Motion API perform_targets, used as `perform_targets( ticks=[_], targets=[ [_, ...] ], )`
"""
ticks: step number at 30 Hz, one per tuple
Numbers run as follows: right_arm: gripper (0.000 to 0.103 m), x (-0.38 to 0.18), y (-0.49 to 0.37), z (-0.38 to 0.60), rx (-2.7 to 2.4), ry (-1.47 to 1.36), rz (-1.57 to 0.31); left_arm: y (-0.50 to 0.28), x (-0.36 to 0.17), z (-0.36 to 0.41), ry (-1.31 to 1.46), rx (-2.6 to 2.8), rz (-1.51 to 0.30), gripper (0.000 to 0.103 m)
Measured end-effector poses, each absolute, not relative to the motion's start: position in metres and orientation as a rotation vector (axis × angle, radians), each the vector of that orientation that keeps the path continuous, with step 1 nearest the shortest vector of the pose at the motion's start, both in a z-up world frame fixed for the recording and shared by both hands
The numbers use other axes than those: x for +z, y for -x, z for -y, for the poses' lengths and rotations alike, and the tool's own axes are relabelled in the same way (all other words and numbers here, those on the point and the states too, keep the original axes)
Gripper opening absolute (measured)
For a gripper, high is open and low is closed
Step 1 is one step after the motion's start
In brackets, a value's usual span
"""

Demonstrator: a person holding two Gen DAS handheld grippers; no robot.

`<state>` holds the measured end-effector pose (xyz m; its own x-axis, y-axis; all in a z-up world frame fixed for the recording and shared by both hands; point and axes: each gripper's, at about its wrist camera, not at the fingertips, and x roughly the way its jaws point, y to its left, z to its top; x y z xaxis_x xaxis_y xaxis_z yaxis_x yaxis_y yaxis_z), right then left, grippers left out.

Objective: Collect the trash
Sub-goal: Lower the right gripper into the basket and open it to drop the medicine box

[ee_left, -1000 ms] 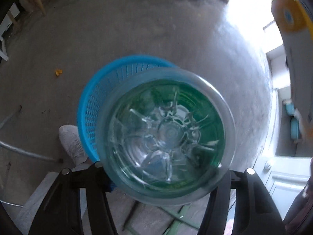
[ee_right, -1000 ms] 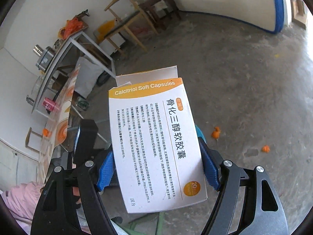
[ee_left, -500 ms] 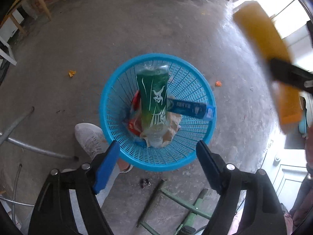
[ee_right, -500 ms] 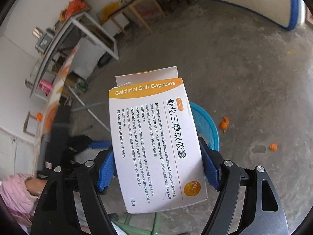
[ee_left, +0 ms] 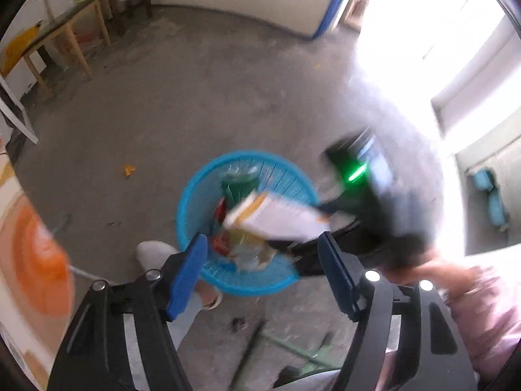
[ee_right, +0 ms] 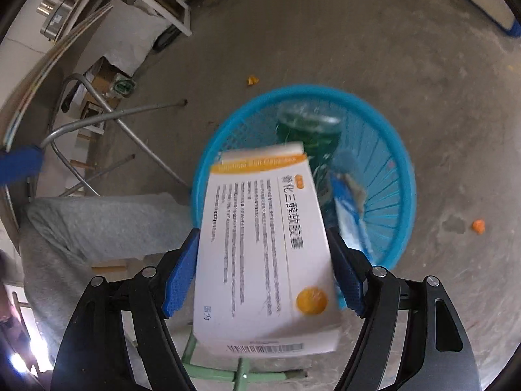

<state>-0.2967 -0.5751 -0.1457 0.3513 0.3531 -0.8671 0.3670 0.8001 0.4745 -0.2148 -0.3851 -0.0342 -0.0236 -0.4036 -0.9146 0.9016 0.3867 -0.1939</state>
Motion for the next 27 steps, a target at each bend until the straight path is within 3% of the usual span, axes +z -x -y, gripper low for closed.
perform_targets(
  ticks=[6,9,11,15,16,18,27],
  targets=[
    [0.070,-0.190,0.270,0.548,-0.020,-0.532,-1.322,0.222,0.015,0.378,-0.530,-1.176,-0.975,0.068],
    [0.070,-0.209,0.261,0.528,-0.070,-0.300,-1.361,0.216,0.029,0.375,-0.484,-1.177,-0.950,0.068],
    [0.076,-0.207,0.260,0.522,-0.068,-0.229,-1.377,0.214,0.036,0.370,-0.477,-1.171,-0.938,0.068],
    [0.076,-0.186,0.270,0.527,-0.089,-0.211,-1.341,0.210,0.043,0.360,-0.467,-1.144,-0.922,0.068],
    [0.074,-0.182,0.276,0.530,-0.080,-0.231,-1.333,0.209,0.044,0.357,-0.459,-1.142,-0.928,0.068],
    [0.036,-0.185,0.285,0.535,-0.017,-0.305,-1.362,0.203,0.045,0.352,-0.438,-1.130,-0.947,0.068],
    [0.033,-0.208,0.279,0.489,0.006,0.059,-1.330,0.209,0.050,0.342,-0.442,-1.116,-0.928,0.068]
  ],
)
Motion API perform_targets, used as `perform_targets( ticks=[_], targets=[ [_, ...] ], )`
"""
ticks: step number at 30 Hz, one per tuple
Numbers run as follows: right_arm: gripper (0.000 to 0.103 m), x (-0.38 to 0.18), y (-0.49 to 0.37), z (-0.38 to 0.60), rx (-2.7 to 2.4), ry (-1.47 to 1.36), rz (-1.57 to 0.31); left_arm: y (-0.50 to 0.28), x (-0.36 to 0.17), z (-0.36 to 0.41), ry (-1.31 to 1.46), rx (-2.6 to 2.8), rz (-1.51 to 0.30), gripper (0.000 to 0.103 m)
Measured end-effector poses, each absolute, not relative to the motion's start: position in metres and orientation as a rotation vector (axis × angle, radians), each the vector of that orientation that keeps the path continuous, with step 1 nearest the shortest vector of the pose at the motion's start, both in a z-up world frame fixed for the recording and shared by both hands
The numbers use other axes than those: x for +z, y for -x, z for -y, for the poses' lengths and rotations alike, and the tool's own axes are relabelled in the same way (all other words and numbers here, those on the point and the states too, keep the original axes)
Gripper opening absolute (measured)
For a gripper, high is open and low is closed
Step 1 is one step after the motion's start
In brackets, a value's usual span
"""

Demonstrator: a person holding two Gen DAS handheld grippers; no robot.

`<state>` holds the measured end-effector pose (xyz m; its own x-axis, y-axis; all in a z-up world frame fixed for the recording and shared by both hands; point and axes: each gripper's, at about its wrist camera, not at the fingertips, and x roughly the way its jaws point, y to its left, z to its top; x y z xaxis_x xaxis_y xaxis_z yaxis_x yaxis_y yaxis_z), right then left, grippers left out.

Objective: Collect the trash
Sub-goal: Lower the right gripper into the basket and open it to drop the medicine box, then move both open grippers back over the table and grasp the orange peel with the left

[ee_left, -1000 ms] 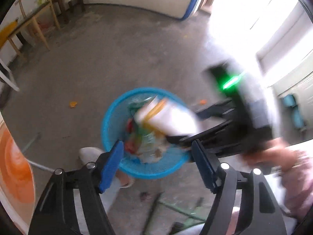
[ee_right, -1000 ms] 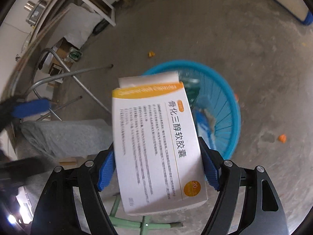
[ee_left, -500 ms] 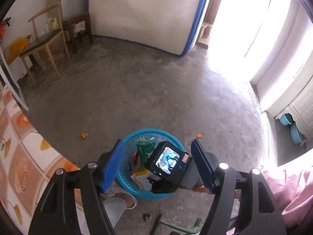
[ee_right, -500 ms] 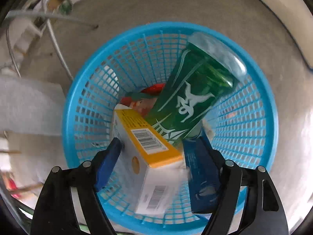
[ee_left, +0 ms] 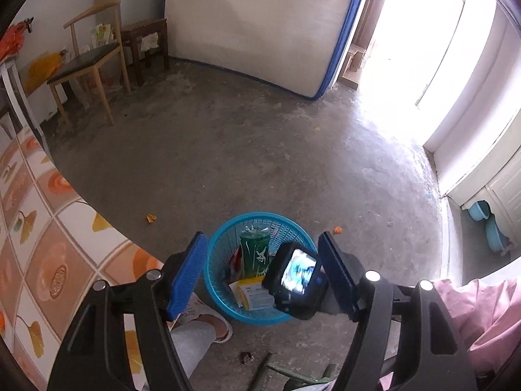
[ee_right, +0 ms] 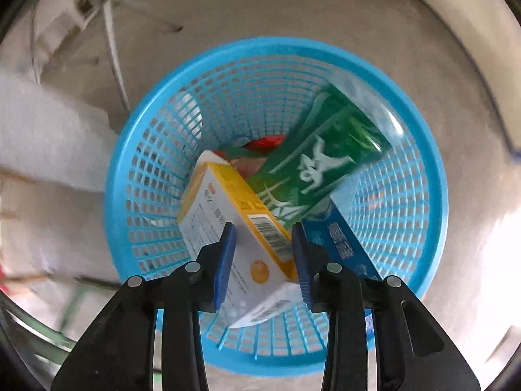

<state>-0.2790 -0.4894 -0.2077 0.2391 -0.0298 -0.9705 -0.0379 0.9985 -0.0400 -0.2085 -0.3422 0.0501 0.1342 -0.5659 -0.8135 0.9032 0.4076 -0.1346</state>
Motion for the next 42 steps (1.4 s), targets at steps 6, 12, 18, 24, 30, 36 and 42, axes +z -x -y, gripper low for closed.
perform_targets(
  ticks=[6,12,18,24,30,36,42],
  targets=[
    [0.038,-0.216,0.281,0.491,0.024,0.101,-1.289,0.205,0.056,0.328,-0.438,-1.081,-0.920,0.068],
    [0.064,-0.155,0.273,0.512,0.064,-0.098,-1.205,0.193,0.098,0.278,-0.243,-1.107,-0.904,0.069],
    [0.070,-0.060,0.286,0.523,0.081,-0.206,-1.011,0.122,0.125,0.172,-0.072,-0.813,-0.899,0.078],
    [0.078,-0.001,0.281,0.536,0.094,-0.341,-0.869,0.037,0.069,0.089,-0.179,-0.394,-0.947,0.082],
    [0.078,0.037,0.268,0.531,0.168,-0.414,-0.801,0.003,0.011,0.070,-0.150,-0.286,-1.011,0.069],
    [0.078,0.056,0.260,0.499,0.240,-0.385,-0.744,0.010,0.005,0.064,-0.171,-0.288,-0.962,0.048],
    [0.078,0.083,0.231,0.474,0.325,-0.415,-0.698,0.019,0.008,0.052,-0.161,-0.276,-0.928,0.017]
  ],
)
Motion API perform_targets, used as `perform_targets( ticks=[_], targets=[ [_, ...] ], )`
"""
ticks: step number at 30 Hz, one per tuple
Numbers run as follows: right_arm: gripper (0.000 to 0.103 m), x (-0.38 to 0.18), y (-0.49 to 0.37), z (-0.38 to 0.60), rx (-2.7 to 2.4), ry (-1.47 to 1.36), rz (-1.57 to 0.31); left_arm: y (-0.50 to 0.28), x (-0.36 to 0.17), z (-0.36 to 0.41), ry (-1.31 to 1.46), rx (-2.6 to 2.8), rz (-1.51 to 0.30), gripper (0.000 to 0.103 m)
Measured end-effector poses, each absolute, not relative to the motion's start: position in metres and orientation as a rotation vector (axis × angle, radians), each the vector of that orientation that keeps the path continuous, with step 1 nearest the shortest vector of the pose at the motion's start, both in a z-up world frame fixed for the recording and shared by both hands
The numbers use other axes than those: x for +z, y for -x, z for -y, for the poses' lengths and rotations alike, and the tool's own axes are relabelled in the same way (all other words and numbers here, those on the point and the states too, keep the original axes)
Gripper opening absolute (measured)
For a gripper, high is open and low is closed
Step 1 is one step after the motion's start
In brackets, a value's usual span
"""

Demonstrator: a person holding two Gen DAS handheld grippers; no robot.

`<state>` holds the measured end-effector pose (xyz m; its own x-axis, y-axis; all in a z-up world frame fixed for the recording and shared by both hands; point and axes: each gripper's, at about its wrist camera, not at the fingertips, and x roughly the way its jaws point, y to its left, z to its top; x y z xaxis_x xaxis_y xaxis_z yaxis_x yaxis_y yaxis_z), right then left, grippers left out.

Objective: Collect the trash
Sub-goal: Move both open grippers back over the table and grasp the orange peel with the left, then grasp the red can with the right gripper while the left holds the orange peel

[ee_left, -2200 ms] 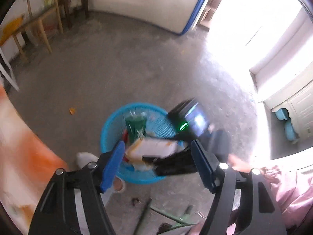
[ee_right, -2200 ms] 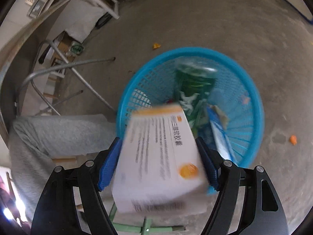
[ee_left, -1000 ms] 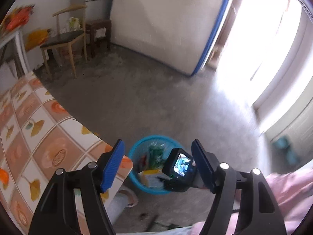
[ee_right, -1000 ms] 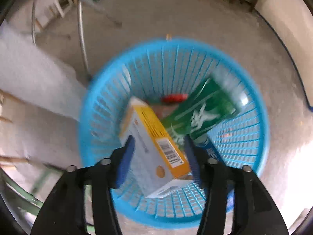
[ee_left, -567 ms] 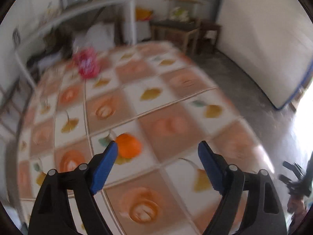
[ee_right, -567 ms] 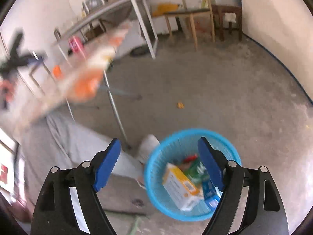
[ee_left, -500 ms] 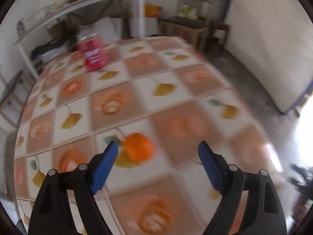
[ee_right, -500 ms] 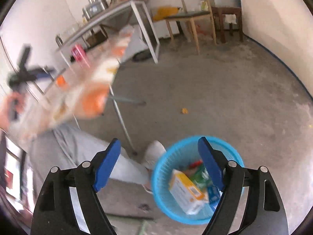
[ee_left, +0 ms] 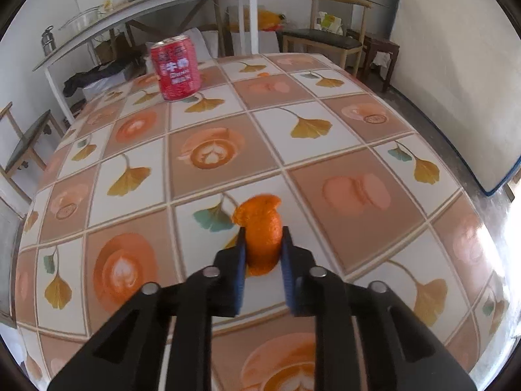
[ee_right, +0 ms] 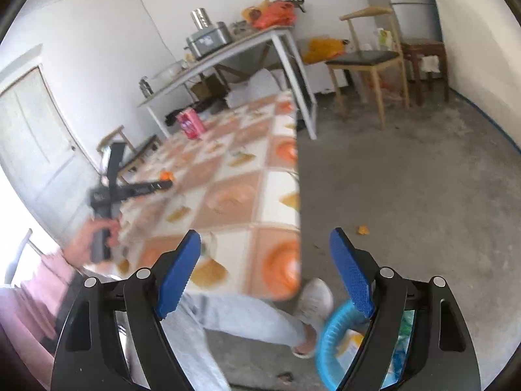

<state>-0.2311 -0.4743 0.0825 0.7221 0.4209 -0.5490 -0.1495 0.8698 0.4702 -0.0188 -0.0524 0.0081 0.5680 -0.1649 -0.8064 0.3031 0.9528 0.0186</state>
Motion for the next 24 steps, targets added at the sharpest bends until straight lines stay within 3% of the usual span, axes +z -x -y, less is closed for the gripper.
perform_targets(
  ticks=[8,13,18,24],
  targets=[
    [0.081,0.144,0.158,0.405,0.516,-0.305,-0.618,0.025,0.012,0.006,-0.001,-0.299,-0.930,0.015],
    [0.096,0.157,0.077,0.345,0.611,-0.192,-0.635,0.030,0.028,-0.020,0.075,-0.321,-0.886,0.015],
    [0.096,0.143,-0.042,0.256,0.738,-0.018,-0.706,0.039,0.052,-0.042,0.146,-0.356,-0.825,0.015],
    [0.096,0.085,-0.174,0.159,0.634,0.213,-0.750,0.044,0.058,-0.063,0.188,-0.362,-0.813,0.015]
  ],
)
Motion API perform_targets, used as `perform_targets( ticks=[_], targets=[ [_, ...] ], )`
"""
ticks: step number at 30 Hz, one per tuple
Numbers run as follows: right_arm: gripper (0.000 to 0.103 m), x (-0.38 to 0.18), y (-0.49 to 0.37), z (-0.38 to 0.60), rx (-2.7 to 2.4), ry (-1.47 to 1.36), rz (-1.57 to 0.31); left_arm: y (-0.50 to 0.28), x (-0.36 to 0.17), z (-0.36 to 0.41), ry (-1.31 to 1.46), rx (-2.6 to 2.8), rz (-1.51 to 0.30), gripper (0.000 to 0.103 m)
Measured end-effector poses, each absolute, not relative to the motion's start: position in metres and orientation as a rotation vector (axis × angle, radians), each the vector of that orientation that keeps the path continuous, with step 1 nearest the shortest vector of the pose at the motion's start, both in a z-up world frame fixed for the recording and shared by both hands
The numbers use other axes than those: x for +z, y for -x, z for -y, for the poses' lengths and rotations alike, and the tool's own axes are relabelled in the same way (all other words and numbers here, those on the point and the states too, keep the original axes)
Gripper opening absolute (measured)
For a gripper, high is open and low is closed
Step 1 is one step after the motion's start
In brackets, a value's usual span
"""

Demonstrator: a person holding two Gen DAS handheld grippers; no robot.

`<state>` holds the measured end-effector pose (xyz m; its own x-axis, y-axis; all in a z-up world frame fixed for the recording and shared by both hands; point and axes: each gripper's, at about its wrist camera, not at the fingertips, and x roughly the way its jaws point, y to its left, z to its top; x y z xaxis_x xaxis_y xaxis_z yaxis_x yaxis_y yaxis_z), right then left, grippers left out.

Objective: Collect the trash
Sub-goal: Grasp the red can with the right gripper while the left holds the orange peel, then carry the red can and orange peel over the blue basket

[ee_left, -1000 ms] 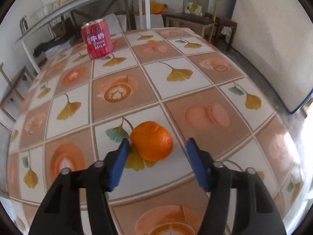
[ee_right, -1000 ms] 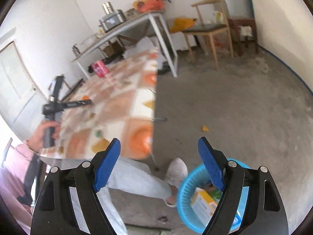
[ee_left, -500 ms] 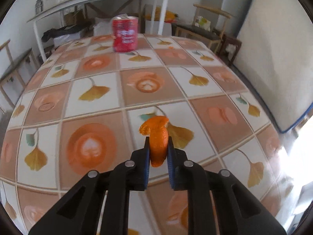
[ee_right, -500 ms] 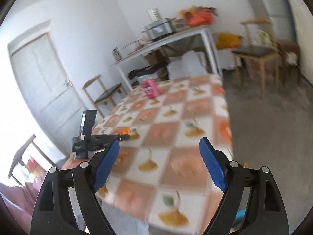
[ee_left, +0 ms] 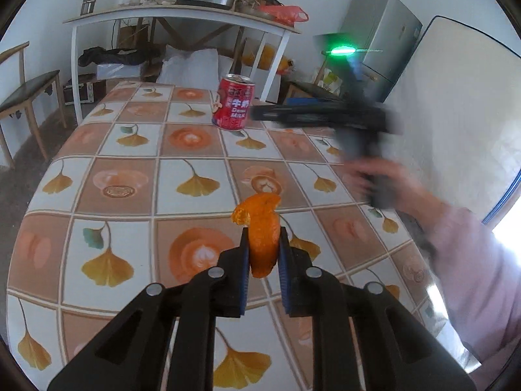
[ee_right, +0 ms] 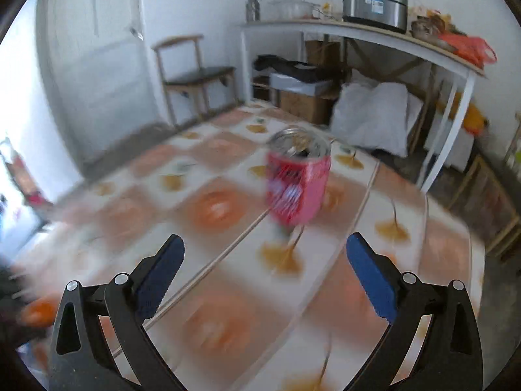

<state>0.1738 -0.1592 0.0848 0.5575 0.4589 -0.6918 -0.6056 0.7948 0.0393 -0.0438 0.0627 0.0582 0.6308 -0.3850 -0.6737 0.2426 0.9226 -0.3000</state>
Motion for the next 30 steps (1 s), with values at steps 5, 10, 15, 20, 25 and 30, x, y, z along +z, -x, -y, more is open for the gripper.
perform_targets(
  ticks=[5,10,15,20,25,30],
  targets=[
    [0.096,0.062,-0.221,0.143,0.647,0.122,-0.790,0.040,0.051,-0.073,0.212,-0.359,-0.841,0.015],
    [0.073,0.072,-0.222,0.138,0.697,0.102,-0.731,0.038,0.042,-0.079,0.298,-0.396,-0.862,0.015],
    [0.063,0.077,-0.198,0.134,0.704,0.159,-0.729,0.040,0.044,-0.077,0.288,-0.382,-0.851,0.015],
    [0.063,0.092,-0.169,0.163,0.784,0.125,-0.770,0.055,0.063,-0.064,0.259,-0.402,-0.826,0.015],
    [0.063,0.130,-0.115,0.242,0.770,-0.014,-0.761,0.074,0.080,-0.029,0.291,-0.542,-0.842,0.015],
    [0.063,0.177,-0.018,0.356,0.670,-0.195,-0.650,0.097,0.090,0.034,0.260,-0.721,-0.867,0.015]
  ],
)
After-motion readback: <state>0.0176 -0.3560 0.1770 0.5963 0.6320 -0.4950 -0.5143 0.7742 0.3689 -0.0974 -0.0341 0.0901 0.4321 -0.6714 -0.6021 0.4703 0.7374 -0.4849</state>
